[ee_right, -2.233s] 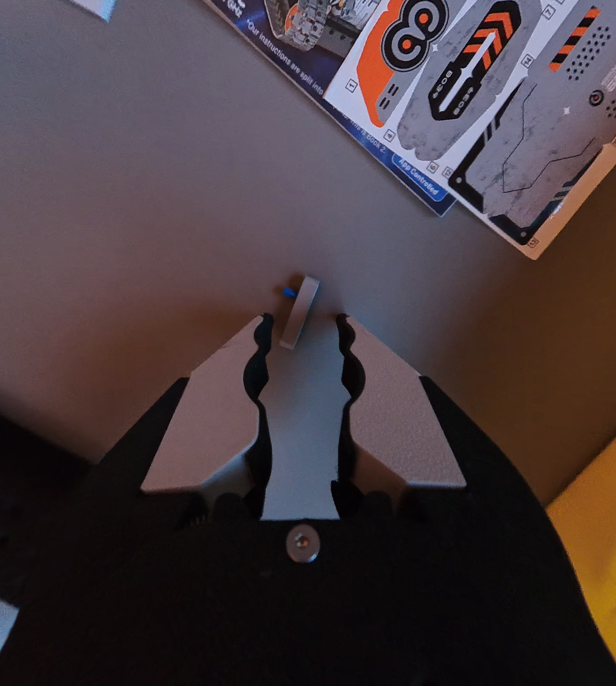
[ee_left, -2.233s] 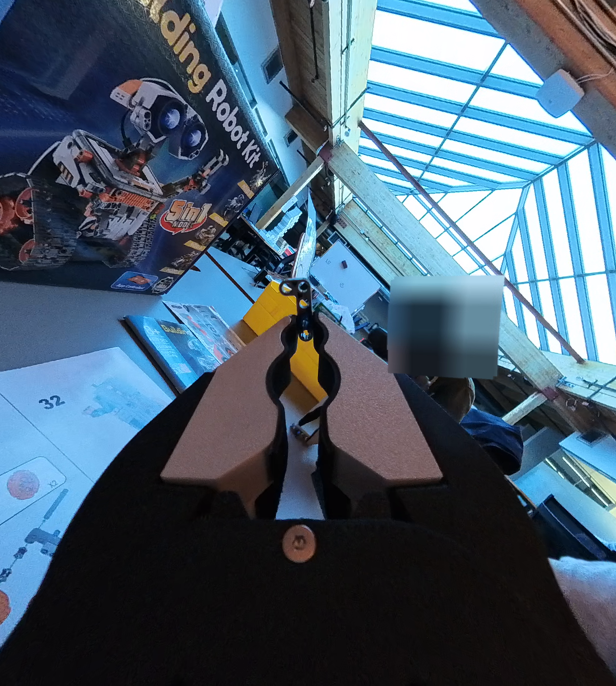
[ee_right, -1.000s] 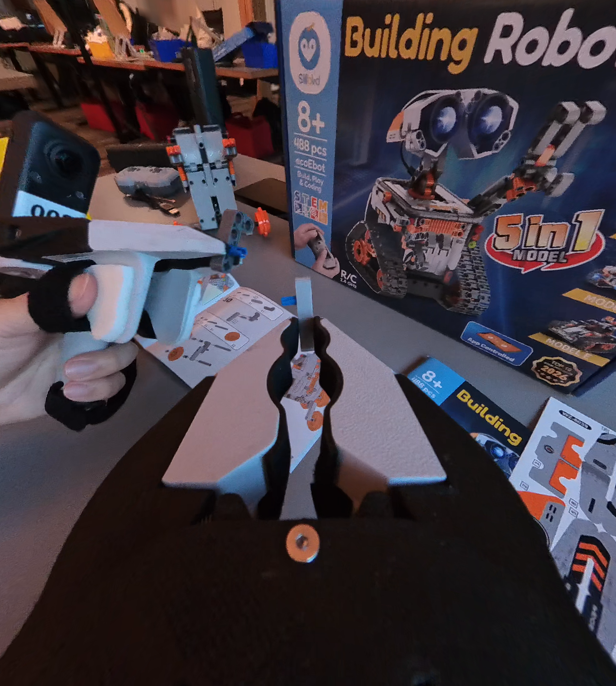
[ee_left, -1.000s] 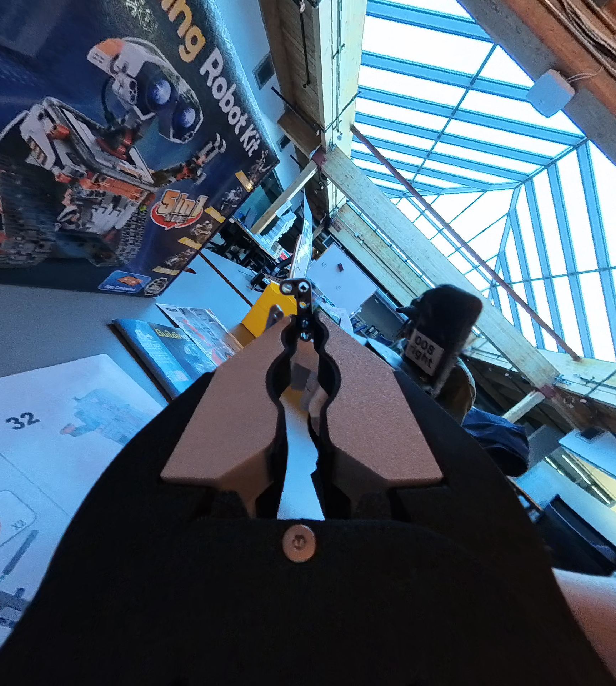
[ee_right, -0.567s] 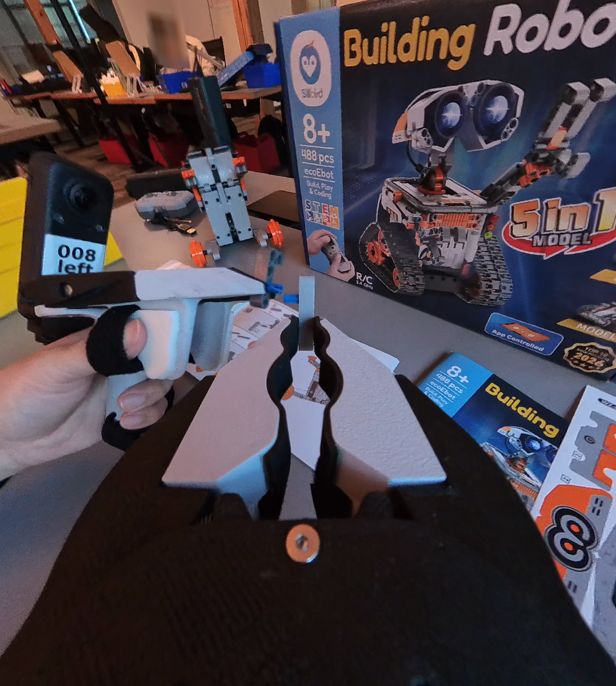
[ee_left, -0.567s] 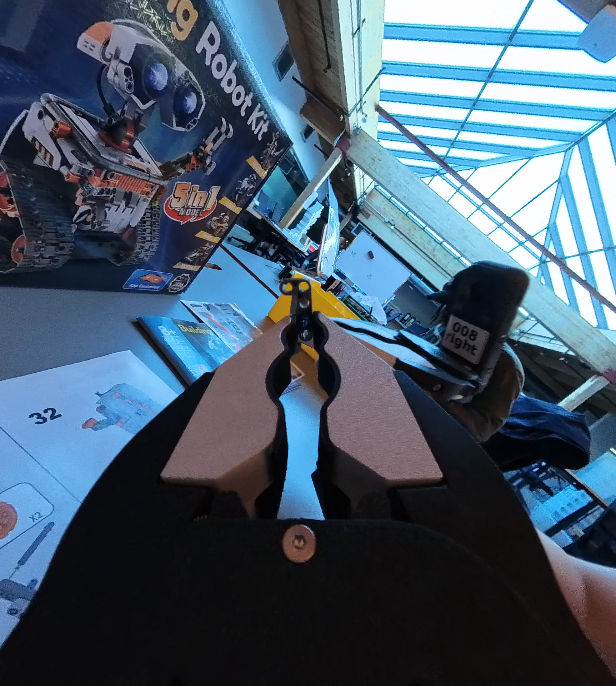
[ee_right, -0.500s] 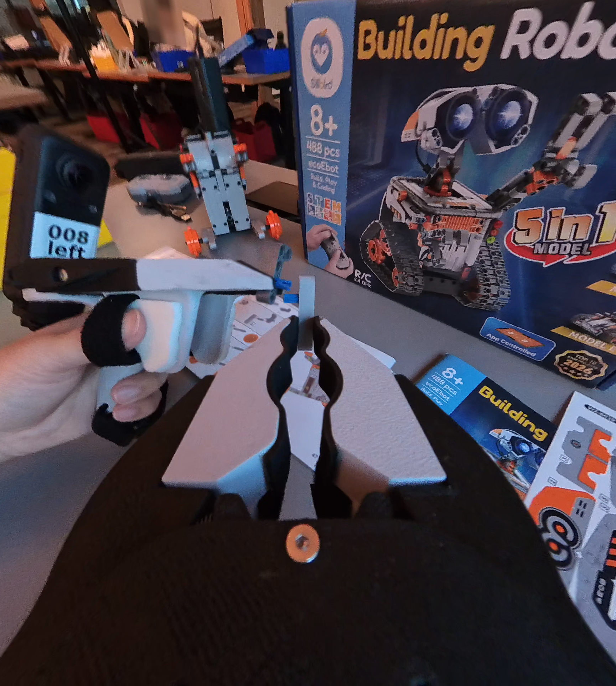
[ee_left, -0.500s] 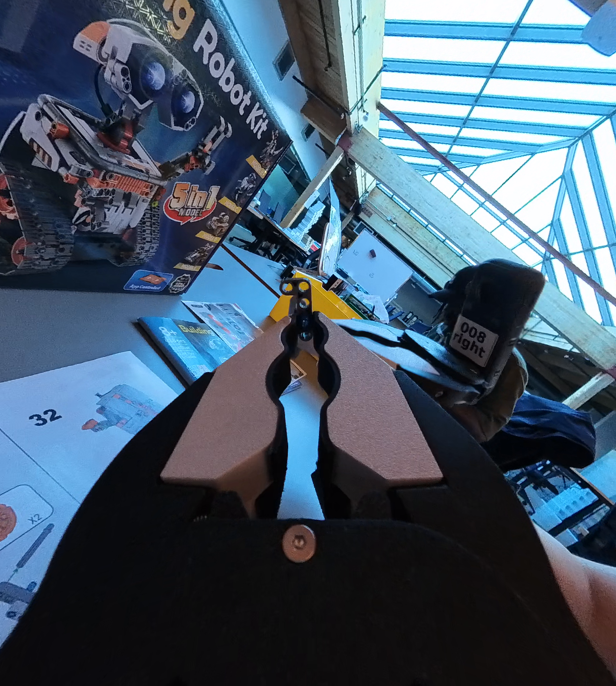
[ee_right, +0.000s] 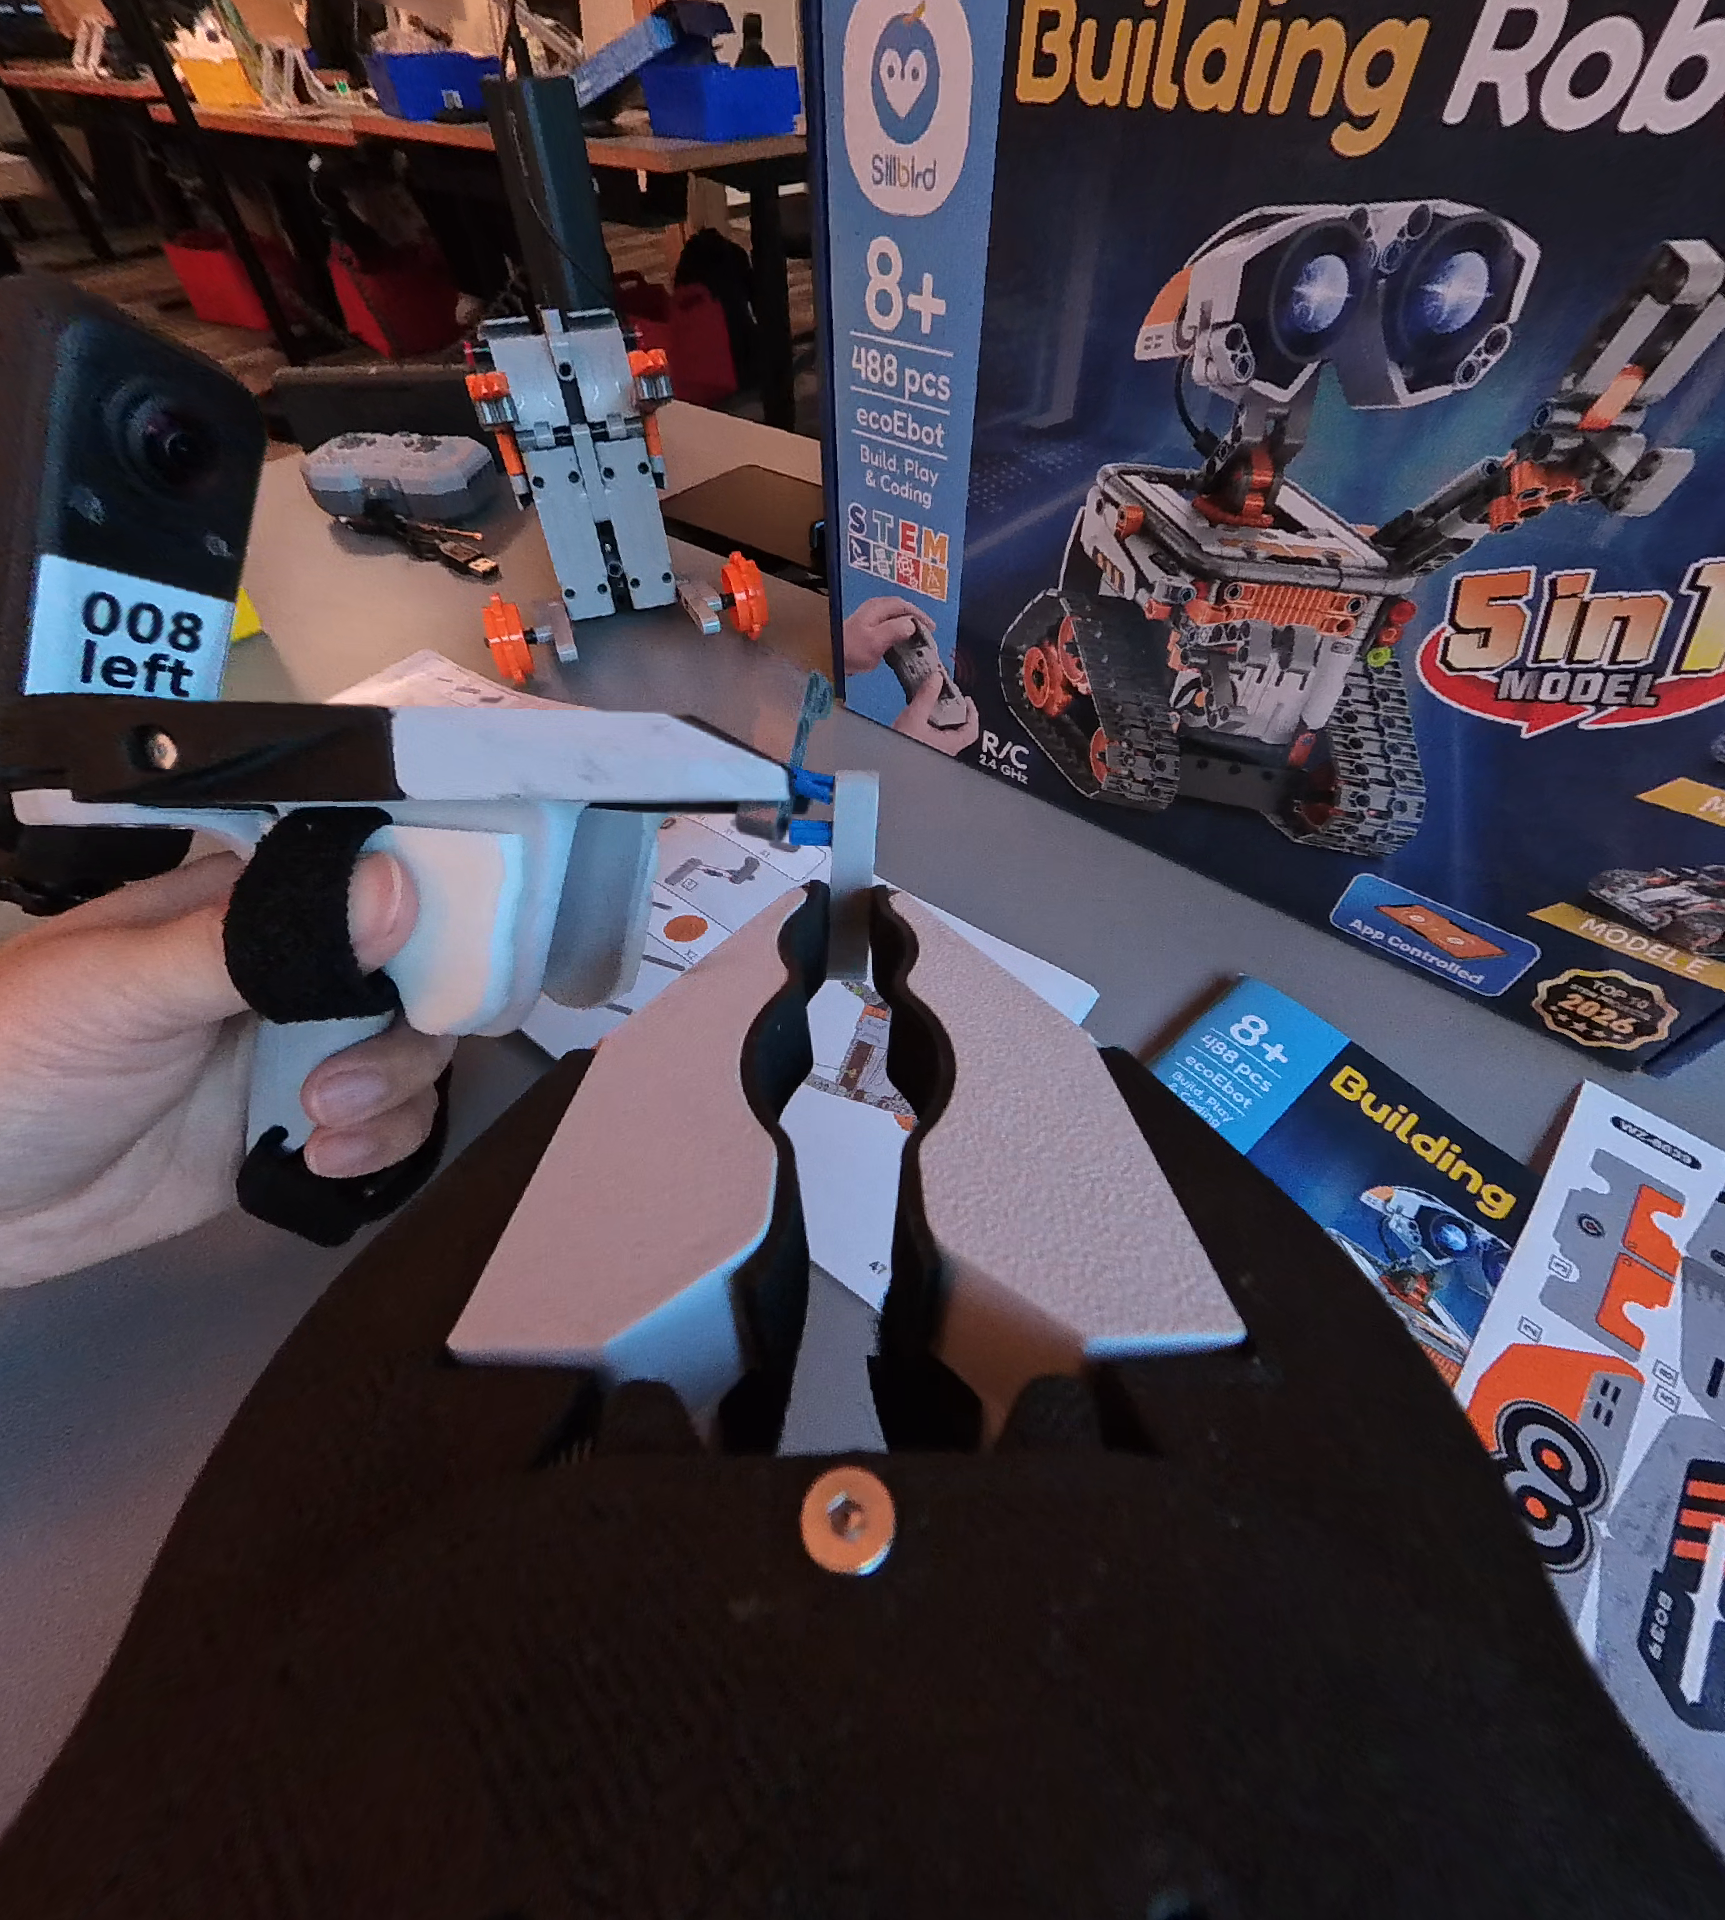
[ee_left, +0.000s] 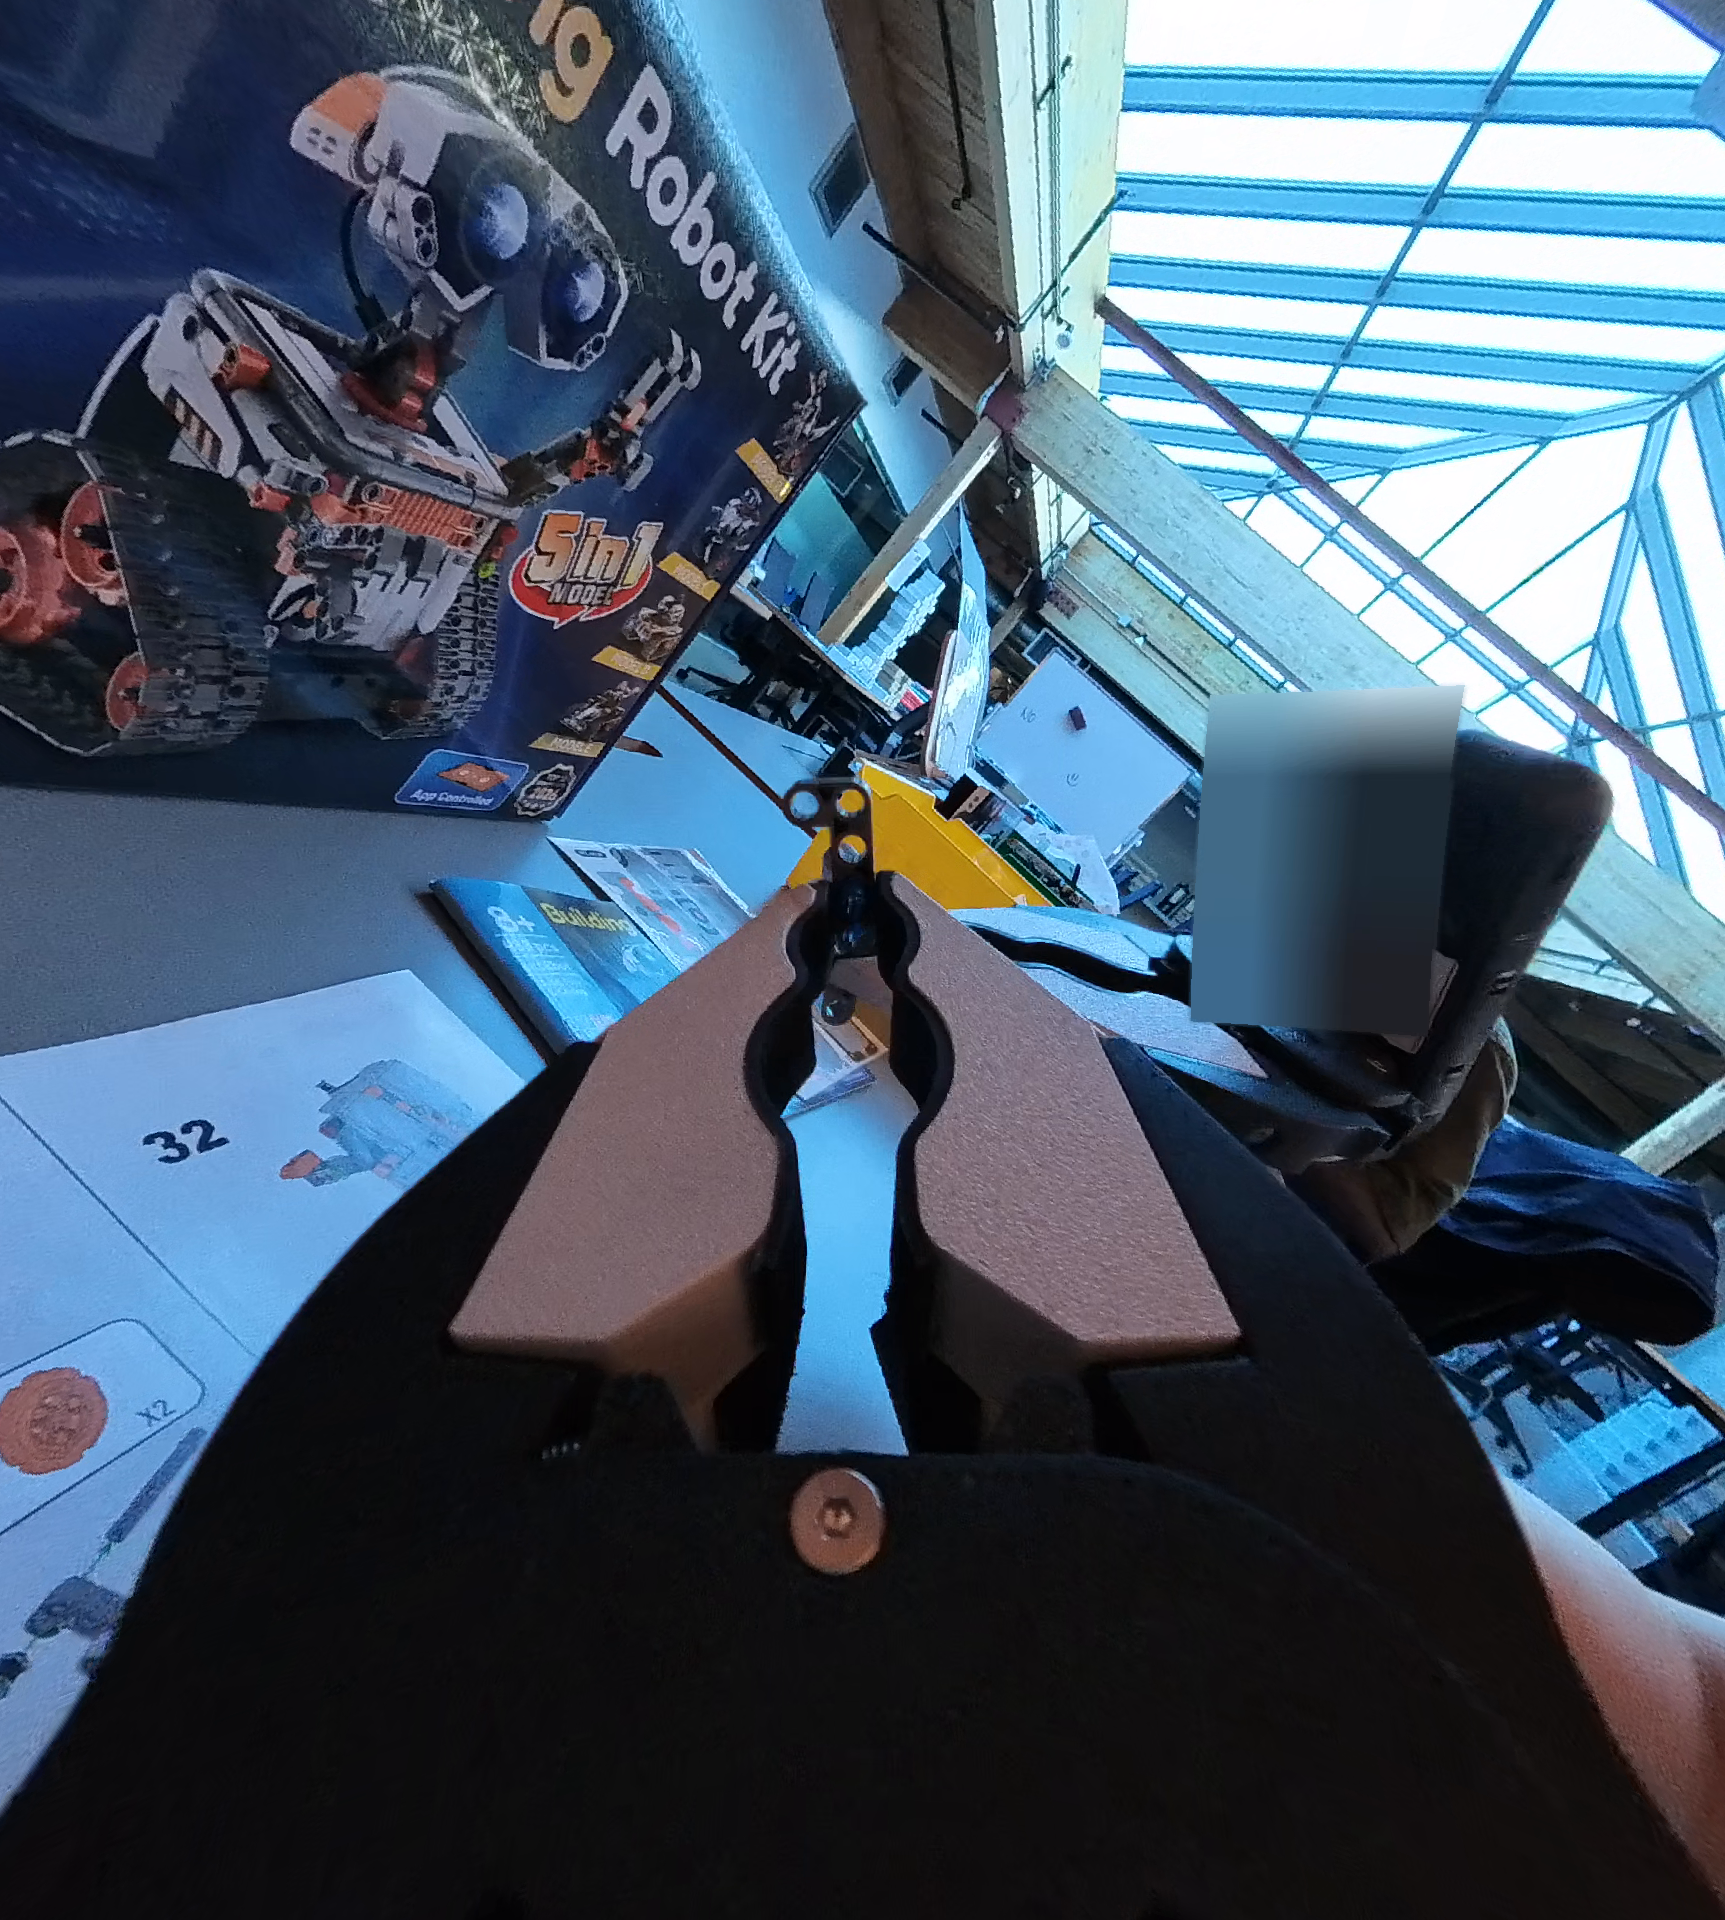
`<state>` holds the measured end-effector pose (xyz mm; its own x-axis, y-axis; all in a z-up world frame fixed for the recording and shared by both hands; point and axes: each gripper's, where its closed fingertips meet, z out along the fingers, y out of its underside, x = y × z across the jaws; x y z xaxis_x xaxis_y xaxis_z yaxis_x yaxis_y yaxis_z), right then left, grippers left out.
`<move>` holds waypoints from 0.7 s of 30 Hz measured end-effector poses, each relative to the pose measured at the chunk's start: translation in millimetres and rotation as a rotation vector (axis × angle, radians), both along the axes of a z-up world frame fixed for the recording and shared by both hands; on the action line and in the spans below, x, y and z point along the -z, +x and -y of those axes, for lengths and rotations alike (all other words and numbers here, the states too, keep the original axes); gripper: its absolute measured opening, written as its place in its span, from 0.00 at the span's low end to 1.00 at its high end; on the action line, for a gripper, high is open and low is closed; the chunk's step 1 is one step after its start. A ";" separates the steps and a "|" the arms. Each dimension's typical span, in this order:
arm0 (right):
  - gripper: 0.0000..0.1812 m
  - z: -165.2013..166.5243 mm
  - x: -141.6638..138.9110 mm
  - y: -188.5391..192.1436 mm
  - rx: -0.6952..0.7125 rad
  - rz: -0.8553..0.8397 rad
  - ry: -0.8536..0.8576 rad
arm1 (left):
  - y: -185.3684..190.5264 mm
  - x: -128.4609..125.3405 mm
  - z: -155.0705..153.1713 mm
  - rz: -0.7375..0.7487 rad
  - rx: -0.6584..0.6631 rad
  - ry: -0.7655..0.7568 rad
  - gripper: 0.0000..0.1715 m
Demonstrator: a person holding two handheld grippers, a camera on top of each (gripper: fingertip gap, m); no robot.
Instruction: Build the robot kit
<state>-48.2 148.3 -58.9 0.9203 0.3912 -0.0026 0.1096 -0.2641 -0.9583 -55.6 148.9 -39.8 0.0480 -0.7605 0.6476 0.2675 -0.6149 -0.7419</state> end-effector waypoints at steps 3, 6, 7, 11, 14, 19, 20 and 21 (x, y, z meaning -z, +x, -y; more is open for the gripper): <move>0.03 0.2 -0.8 -0.4 -0.001 0.005 0.007 | 0.9 1.1 -0.1 -0.006 -0.004 0.004 0.02; 0.03 -0.1 1.1 -0.5 0.005 0.042 0.007 | 0.9 1.6 -0.6 -0.003 -0.008 0.001 0.02; 0.03 -0.3 1.1 -0.4 0.011 0.062 0.015 | 0.8 1.8 -0.9 0.000 -0.012 0.001 0.02; 0.03 -0.7 0.3 -1.3 0.022 0.113 0.034 | 0.0 2.0 -2.4 0.001 -0.021 -0.006 0.02; 0.03 -1.6 2.2 -1.3 0.024 0.128 0.024 | 0.1 3.1 -2.9 -0.005 -0.026 -0.004 0.02; 0.03 -3.4 3.5 -1.1 0.025 0.211 0.052 | -0.6 5.8 -4.8 -0.013 -0.033 -0.018 0.03; 0.03 -3.6 2.8 -1.3 0.024 0.229 0.062 | -0.7 5.4 -4.7 -0.017 -0.037 -0.012 0.03; 0.03 -3.7 2.3 -1.4 0.021 0.246 0.070 | -1.0 5.0 -4.7 -0.021 -0.038 -0.009 0.03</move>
